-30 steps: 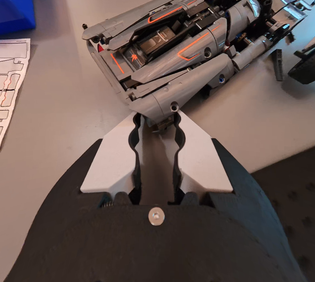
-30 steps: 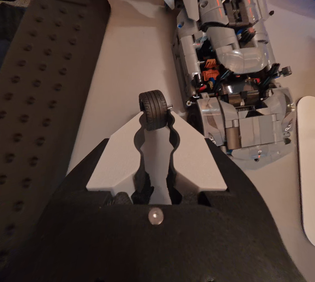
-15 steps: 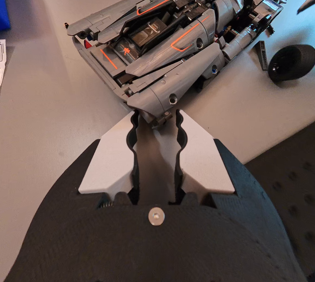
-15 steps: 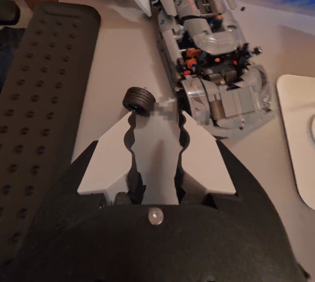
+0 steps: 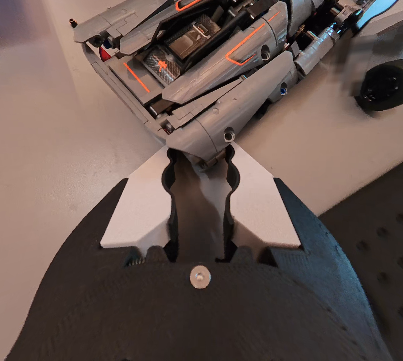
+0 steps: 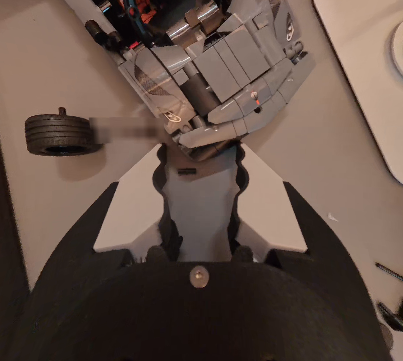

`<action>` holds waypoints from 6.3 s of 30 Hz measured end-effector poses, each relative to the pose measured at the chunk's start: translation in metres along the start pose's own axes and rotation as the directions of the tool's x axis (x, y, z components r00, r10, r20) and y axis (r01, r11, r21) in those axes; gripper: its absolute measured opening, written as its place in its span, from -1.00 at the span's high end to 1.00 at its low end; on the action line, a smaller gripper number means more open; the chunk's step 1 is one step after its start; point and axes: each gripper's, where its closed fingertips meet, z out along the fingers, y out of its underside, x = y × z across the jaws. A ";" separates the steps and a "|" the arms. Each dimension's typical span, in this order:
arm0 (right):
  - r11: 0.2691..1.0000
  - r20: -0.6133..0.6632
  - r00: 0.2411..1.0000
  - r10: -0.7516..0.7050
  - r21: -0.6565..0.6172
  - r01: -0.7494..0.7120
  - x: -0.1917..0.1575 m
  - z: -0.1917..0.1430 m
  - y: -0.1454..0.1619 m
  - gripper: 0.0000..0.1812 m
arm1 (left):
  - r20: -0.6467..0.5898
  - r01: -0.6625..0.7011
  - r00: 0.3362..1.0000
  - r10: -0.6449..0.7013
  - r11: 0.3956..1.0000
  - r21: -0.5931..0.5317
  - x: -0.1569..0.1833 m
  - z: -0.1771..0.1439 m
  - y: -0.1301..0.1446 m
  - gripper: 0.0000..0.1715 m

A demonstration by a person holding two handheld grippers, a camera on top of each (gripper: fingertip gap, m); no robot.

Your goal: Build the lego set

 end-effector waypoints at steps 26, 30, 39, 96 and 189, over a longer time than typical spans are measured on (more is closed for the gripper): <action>0.997 -0.017 1.000 -0.025 0.066 0.026 -0.003 -0.016 -0.012 0.77 | -0.018 0.042 0.999 -0.041 0.998 0.038 0.005 -0.010 -0.008 0.66; 0.997 -0.007 1.000 -0.027 0.070 0.027 -0.002 -0.014 -0.011 0.74 | -0.022 0.035 0.999 -0.035 0.999 0.026 0.006 -0.006 -0.007 0.65; 0.994 0.025 1.000 -0.016 0.113 0.013 -0.007 -0.014 -0.019 0.80 | -0.001 0.019 1.000 -0.019 0.999 0.043 0.003 -0.010 -0.007 0.67; 0.955 0.043 0.999 0.019 0.294 -0.031 0.034 -0.081 -0.112 0.46 | 0.268 -0.281 0.944 0.195 0.899 0.335 -0.071 -0.016 -0.126 0.35; 0.922 0.616 0.782 -0.102 0.353 -0.158 -0.137 -0.045 -0.195 0.52 | 0.485 -0.629 0.773 0.408 0.589 0.507 0.076 -0.080 -0.115 0.61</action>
